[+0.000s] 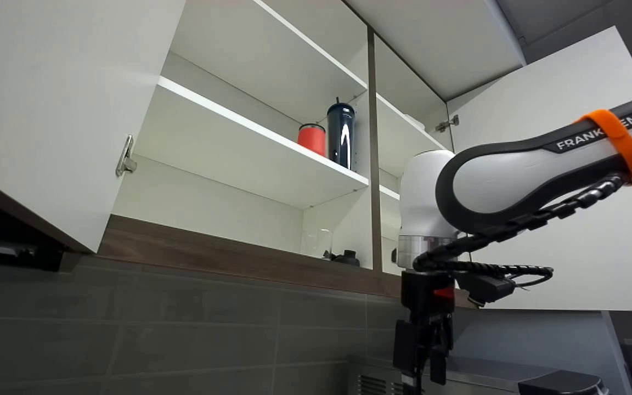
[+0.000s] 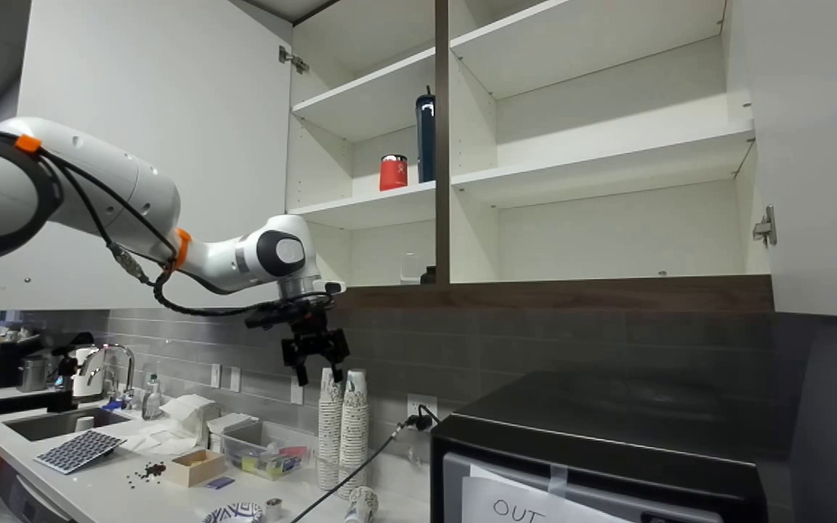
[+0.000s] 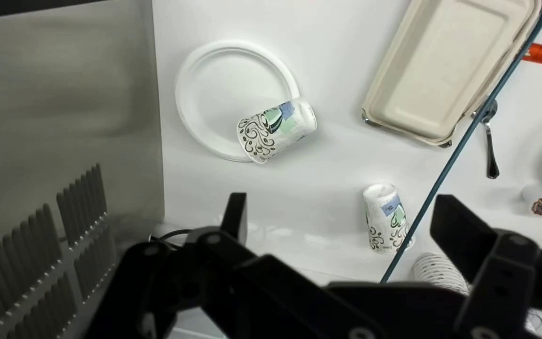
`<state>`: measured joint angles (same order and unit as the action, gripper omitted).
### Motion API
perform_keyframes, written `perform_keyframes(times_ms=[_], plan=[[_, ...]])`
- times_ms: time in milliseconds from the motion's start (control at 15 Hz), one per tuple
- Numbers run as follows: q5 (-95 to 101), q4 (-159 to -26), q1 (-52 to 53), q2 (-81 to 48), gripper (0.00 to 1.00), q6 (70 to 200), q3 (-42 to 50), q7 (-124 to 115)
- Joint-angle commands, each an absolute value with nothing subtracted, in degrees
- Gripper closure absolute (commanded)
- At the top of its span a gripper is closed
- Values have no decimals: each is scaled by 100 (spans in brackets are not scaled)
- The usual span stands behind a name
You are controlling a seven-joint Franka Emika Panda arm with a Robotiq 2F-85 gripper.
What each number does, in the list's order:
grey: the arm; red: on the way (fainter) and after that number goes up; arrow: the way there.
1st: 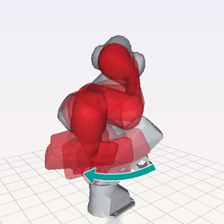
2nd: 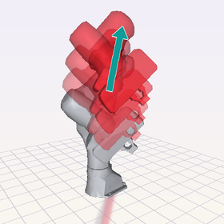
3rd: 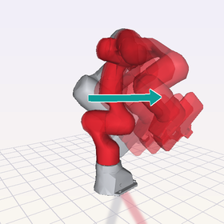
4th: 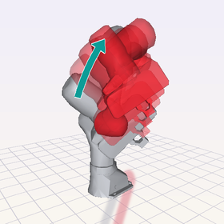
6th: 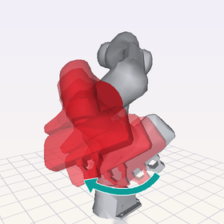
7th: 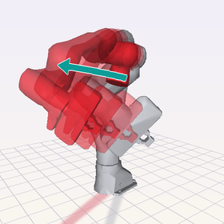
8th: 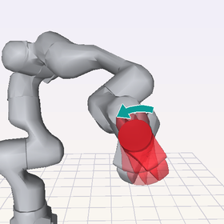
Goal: Put one coffee cup in the open upper cabinet.
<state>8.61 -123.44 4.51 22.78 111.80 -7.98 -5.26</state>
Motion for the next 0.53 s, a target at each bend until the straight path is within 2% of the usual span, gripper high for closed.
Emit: perform_keyframes(times_ms=[0, 200, 467], plan=[[864, -12301, 460, 2280, 0, 11164, -794, -530], [997, -12052, 288, 1674, 0, 10893, -807, -790], [1115, -12189, 71, 640, 0, 11168, -764, -1615]])
